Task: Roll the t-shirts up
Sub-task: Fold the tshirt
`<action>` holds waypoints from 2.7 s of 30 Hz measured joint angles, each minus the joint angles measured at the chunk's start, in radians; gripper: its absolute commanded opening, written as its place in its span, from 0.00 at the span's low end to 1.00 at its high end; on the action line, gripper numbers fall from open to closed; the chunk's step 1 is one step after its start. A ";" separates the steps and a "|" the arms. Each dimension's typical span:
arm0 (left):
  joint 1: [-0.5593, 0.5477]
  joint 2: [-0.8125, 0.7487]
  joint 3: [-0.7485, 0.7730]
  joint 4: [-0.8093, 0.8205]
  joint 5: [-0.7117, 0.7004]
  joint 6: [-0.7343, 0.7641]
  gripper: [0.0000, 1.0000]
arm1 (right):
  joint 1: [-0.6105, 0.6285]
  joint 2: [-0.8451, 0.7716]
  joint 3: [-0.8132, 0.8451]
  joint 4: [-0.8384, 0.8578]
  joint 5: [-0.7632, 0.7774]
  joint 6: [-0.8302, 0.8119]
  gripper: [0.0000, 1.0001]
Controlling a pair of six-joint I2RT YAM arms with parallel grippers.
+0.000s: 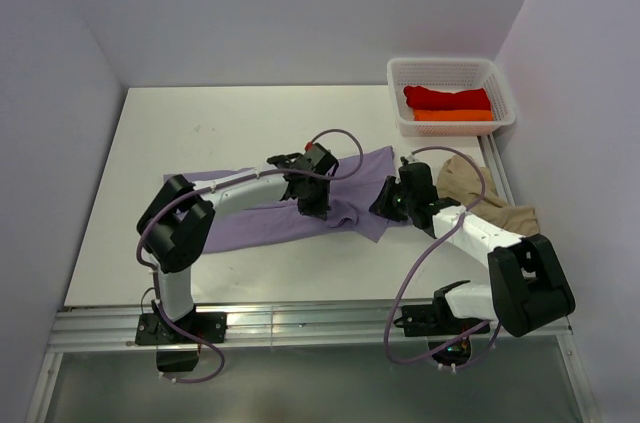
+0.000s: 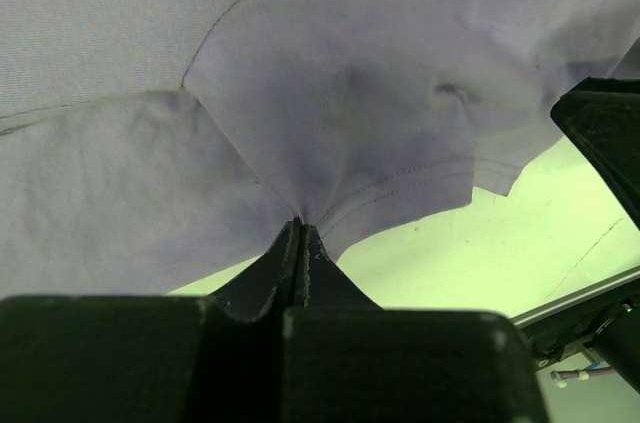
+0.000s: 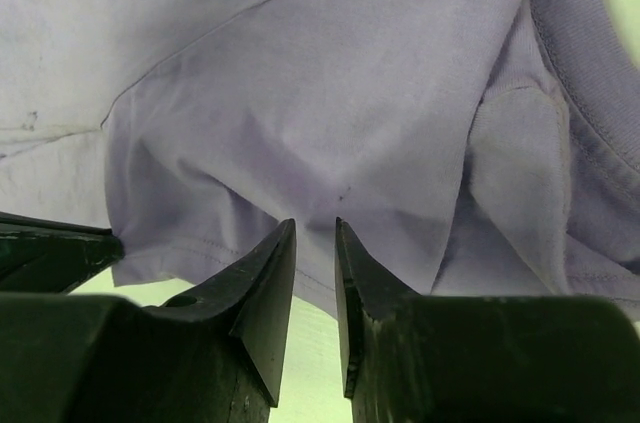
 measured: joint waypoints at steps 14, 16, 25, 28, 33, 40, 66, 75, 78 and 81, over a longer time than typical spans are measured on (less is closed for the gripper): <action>0.030 -0.040 -0.033 -0.020 0.018 0.016 0.00 | 0.003 -0.108 -0.019 -0.104 0.004 0.016 0.49; 0.033 -0.045 -0.045 -0.019 0.022 0.018 0.00 | 0.009 -0.127 -0.027 -0.126 0.012 0.030 0.47; 0.034 -0.047 -0.079 0.009 0.047 0.017 0.00 | 0.130 -0.147 -0.072 -0.221 0.120 0.130 0.47; 0.034 -0.047 -0.085 0.019 0.051 0.018 0.00 | 0.144 -0.144 -0.089 -0.220 0.149 0.155 0.47; 0.034 -0.047 -0.087 0.026 0.051 0.018 0.00 | 0.146 -0.095 -0.090 -0.176 0.183 0.182 0.40; 0.034 -0.047 -0.088 0.027 0.050 0.022 0.00 | 0.155 -0.071 -0.090 -0.154 0.205 0.202 0.10; 0.103 -0.188 -0.130 -0.035 0.052 0.081 0.33 | 0.159 -0.282 -0.026 -0.373 0.231 0.183 0.45; 0.600 -0.385 -0.266 0.051 0.069 0.069 0.15 | 0.210 -0.322 -0.024 -0.262 0.290 0.342 0.19; 0.718 -0.393 -0.302 0.083 0.080 0.063 0.06 | 0.229 -0.236 -0.024 -0.211 0.302 0.383 0.02; 0.792 -0.378 -0.323 0.106 0.090 0.061 0.00 | 0.239 -0.112 -0.018 -0.179 0.312 0.410 0.00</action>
